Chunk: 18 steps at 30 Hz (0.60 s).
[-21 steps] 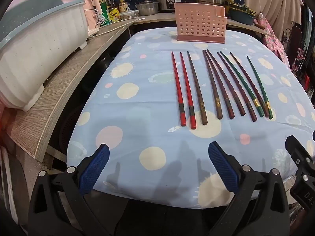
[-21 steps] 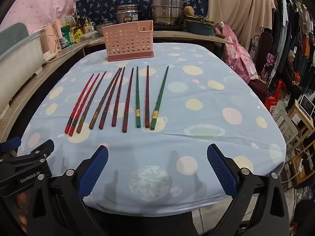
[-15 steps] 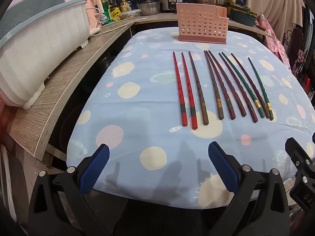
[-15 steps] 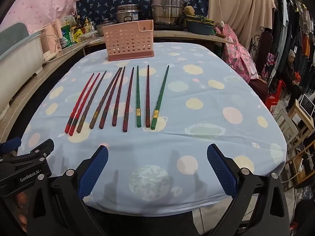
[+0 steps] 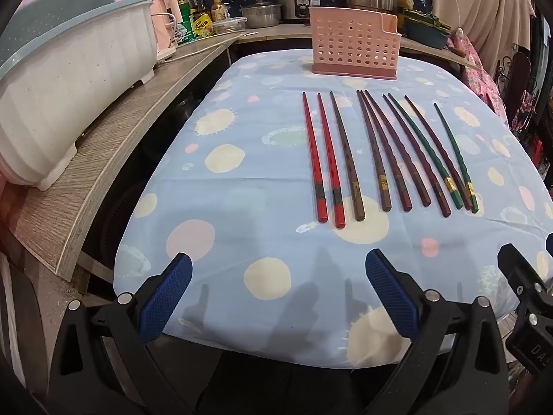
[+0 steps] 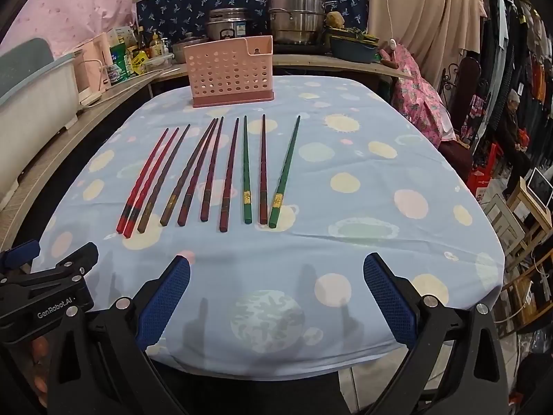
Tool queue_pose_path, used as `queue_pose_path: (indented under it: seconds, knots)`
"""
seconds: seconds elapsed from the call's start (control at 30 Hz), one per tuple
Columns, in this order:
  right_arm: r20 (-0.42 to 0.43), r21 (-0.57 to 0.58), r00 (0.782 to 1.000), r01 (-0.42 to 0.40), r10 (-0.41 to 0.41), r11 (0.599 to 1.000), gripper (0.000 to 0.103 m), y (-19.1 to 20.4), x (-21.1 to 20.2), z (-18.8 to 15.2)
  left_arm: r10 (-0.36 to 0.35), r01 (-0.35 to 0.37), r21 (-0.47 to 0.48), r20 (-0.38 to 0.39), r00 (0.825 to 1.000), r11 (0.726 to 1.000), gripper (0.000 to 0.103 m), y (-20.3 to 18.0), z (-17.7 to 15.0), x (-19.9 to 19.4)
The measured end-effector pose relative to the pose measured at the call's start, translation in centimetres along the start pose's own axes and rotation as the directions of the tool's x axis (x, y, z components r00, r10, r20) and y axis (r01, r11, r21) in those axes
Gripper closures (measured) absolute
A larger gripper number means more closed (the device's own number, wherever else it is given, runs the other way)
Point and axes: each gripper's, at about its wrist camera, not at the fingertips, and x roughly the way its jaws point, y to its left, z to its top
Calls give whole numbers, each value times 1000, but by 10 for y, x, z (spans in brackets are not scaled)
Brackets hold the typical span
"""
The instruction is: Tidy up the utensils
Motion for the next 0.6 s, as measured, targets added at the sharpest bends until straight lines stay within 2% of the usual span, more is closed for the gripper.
queue_pose_path:
  seconds: [0.6]
  knots:
    - [2, -2, 1000, 6, -6, 1000, 7, -1, 0, 0, 13, -13, 9, 16, 1000, 1000, 7, -4, 0, -1]
